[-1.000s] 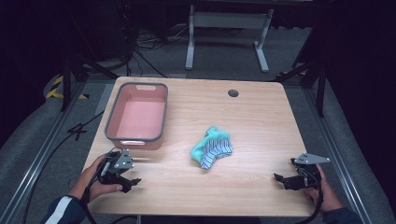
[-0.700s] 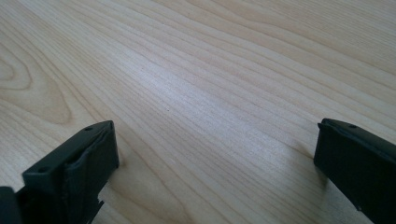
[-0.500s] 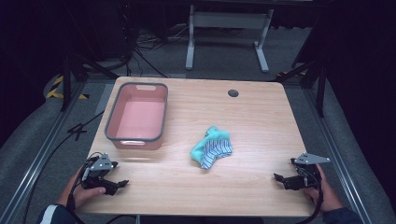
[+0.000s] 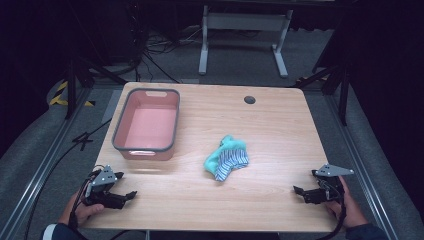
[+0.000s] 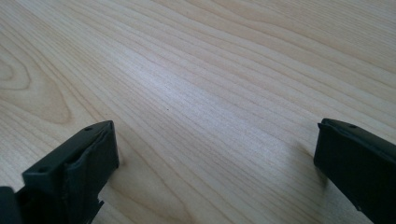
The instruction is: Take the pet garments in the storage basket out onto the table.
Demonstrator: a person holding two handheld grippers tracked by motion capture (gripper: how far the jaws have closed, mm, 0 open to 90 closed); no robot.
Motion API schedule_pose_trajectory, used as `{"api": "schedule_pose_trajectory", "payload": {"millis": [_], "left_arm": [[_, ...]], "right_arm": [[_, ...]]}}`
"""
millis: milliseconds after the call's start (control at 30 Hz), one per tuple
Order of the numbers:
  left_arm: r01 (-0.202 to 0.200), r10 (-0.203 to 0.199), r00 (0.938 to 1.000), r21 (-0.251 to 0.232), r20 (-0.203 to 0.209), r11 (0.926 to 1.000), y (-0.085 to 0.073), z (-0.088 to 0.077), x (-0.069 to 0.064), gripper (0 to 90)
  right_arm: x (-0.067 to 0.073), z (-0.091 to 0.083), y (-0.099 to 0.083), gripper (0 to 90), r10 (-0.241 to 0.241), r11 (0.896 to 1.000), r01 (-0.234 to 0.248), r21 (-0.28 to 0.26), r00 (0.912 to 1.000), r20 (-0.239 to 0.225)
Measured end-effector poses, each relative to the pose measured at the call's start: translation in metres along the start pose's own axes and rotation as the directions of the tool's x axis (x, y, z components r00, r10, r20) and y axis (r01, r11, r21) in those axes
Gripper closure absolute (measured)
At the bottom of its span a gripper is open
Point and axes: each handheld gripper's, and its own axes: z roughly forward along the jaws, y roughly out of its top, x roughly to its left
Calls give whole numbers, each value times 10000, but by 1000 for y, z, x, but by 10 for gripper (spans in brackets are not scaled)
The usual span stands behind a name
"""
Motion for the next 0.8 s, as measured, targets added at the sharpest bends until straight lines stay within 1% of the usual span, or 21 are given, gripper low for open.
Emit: {"api": "schedule_pose_trajectory", "payload": {"millis": [67,467,667,733,800], "left_arm": [[45,-45,9999,-11,-105,10000,0,0,-1,140],[49,-49,10000,9,-73,10000,0,0,-1,136],[102,-101,9998,79,-155,9999,1,1,-1,119],[204,-202,9996,107,-198,9997,2,2,-2,107],[218,-217,9996,77,-174,9997,2,2,-2,96]], "right_arm": [[0,0,0,2,1,10000,-1,0,10000,-1],[0,0,0,2,-11,10000,11,2,10000,-15],[0,0,0,2,-11,10000,11,3,10000,-17],[0,0,0,2,-11,10000,11,1,10000,-14],[0,0,0,2,-4,10000,4,1,10000,-13]]}}
